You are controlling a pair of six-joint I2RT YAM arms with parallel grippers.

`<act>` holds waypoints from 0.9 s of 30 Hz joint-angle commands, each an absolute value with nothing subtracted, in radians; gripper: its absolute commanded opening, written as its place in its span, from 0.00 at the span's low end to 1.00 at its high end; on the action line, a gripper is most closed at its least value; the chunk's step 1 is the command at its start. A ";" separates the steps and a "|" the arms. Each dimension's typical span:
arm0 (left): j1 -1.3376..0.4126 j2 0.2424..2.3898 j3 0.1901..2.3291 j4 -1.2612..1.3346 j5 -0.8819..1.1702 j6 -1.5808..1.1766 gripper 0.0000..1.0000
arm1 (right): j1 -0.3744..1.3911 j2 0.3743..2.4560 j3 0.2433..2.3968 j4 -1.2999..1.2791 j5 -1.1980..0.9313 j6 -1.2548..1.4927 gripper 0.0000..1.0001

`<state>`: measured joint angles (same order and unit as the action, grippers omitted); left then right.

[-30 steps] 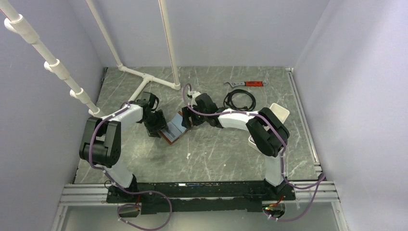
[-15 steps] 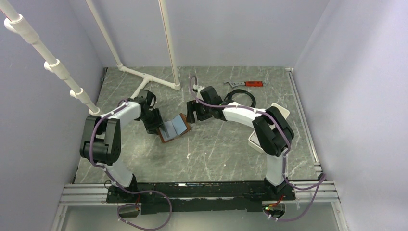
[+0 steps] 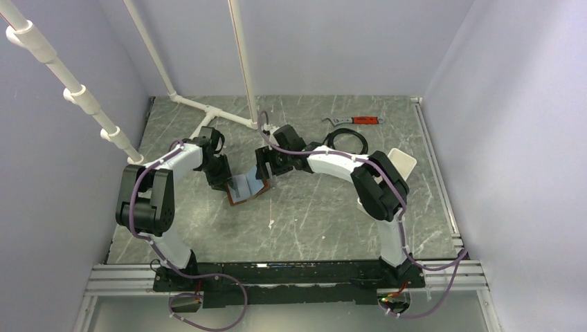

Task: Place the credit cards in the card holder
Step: Open the card holder at the center of the board, then move the storage box to the center of the board.

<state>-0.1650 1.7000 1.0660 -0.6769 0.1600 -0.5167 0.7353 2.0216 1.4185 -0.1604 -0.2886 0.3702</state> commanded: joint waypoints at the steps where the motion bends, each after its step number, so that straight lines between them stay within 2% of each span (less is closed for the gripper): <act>1: -0.159 1.720 1.081 -0.709 0.124 -0.492 0.35 | 0.751 2.028 1.438 -0.171 -0.224 0.397 0.73; 6: -0.158 1.696 1.063 -0.706 0.146 -0.495 0.40 | 0.757 2.009 1.421 -0.174 -0.232 0.400 0.72; 12: -0.158 1.633 1.100 -0.750 0.151 -0.495 0.52 | 0.758 1.942 1.395 -0.199 -0.236 0.387 0.76; 19: -0.160 1.565 1.155 -0.785 0.180 -0.478 0.72 | 0.746 1.862 1.410 -0.285 -0.204 0.341 0.81; 24: -0.180 1.522 1.187 -0.771 0.192 -0.441 0.81 | 0.636 1.693 1.300 -0.296 -0.185 0.354 0.82; 27: -0.233 1.515 1.224 -0.747 0.182 -0.409 0.82 | 0.550 1.558 1.229 -0.373 -0.041 0.318 0.82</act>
